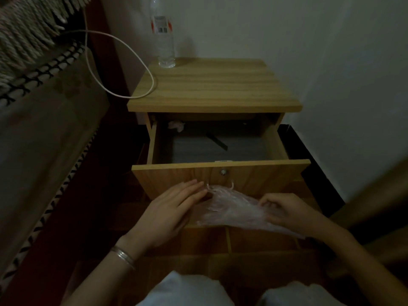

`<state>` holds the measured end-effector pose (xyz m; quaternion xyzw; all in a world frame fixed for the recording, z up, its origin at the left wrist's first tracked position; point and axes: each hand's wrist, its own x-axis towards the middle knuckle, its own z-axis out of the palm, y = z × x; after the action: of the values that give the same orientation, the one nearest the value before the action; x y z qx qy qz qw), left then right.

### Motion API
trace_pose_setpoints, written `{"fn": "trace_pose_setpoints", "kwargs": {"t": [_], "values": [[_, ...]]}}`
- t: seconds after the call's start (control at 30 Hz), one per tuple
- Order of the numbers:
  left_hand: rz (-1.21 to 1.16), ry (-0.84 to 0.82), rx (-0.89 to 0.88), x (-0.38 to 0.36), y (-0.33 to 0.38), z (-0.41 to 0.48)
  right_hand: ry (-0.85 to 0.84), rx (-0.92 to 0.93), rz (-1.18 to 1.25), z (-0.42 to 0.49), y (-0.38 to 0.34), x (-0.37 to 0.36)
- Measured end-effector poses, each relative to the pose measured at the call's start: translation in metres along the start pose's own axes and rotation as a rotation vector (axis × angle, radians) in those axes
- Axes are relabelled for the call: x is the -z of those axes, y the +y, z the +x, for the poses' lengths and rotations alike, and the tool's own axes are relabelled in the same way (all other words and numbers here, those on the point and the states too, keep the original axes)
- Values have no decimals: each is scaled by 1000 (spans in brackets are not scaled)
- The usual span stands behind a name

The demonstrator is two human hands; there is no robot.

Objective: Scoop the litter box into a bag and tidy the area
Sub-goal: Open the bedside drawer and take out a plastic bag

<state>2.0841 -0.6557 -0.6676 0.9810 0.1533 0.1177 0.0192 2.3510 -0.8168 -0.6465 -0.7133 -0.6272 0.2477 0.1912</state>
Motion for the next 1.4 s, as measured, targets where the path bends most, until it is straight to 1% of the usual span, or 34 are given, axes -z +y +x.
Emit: {"fn": "trace_pose_setpoints", "kwargs": {"t": [0.17,0.23,0.3,0.33,0.4,0.47,0.57,0.7,0.83,1.0,1.13,1.27,1.4], "values": [[170,1,-31,-13,-6,17,-40,3,-31,6,0,-11],[258,-27,-37,-18,-10,19,-107,6,-43,8,0,-15],[296,-43,-32,-23,-14,18,-177,31,-56,10,0,-18],[306,-45,-29,-24,-15,18,-187,47,-52,12,0,-19],[320,-30,-29,-26,-16,19,-158,74,-21,16,-1,-19],[329,-8,-34,-28,-15,21,-92,87,5,21,-1,-17],[309,49,-21,-30,-12,24,-55,61,33,26,2,-16],[284,143,26,-18,-17,43,-122,61,0,30,14,-25],[259,185,33,-19,-20,51,-110,35,27,33,25,-32],[96,316,67,-48,-3,58,-106,2,32,36,31,-37],[9,448,99,-49,-4,74,-71,-10,61,39,34,-35],[-3,490,50,-49,-9,80,-29,25,48,44,34,-31],[9,498,45,-48,-12,82,-28,32,76,53,27,-26]]}}
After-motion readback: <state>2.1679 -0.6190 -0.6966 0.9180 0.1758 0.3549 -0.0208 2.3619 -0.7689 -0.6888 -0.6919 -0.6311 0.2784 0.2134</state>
